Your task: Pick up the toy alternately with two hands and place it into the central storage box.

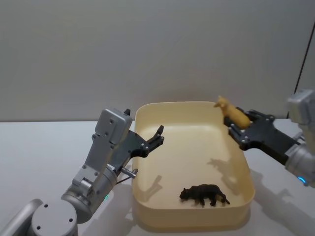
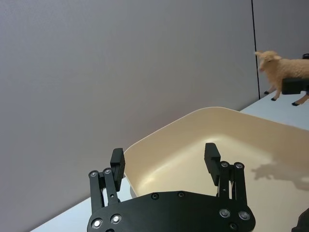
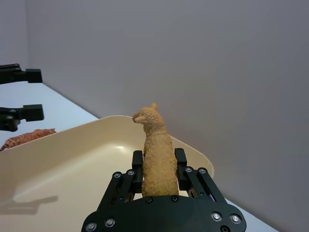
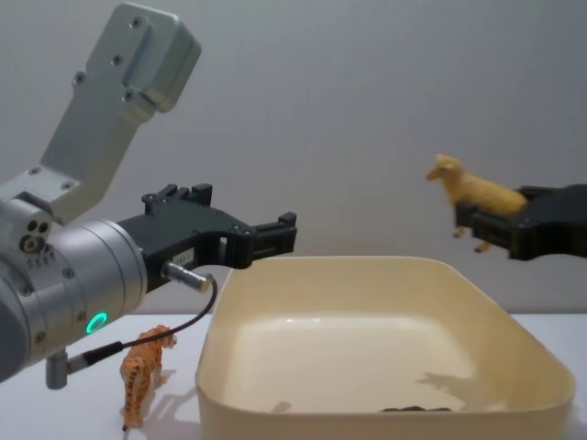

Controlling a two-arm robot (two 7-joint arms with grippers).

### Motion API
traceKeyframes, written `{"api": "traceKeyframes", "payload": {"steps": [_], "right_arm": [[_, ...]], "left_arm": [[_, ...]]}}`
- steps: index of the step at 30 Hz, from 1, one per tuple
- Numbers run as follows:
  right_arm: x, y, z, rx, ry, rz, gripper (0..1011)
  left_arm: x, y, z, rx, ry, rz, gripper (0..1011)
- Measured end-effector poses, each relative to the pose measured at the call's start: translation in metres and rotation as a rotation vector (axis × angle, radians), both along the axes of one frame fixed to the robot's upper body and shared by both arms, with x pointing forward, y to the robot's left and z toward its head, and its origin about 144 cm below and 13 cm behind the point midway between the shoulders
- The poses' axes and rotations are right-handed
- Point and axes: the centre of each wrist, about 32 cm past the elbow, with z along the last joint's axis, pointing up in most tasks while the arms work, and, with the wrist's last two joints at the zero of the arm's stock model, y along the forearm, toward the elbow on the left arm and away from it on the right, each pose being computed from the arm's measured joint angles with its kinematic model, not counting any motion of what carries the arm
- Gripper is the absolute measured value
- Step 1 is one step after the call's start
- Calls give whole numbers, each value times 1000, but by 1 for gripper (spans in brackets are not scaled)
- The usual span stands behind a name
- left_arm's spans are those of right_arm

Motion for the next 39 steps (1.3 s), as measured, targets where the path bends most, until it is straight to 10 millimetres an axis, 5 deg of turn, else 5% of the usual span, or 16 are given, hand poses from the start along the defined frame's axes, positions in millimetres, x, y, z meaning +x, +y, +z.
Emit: {"api": "traceKeyframes", "payload": {"steps": [4,13,22,39], "right_arm": [[8,5,2,-11,20,40,419],[32,20,6,-39,74,136,741],[34,17,8,-38,76,139,997],[0,-24,7,33,54,26,1001]], "left_arm": [[0,0,0,0,0,0,1001],[0,0,0,0,0,0,1001],[0,0,0,0,0,0,1002],[-1,1,0,3,15,4,1001]]}}
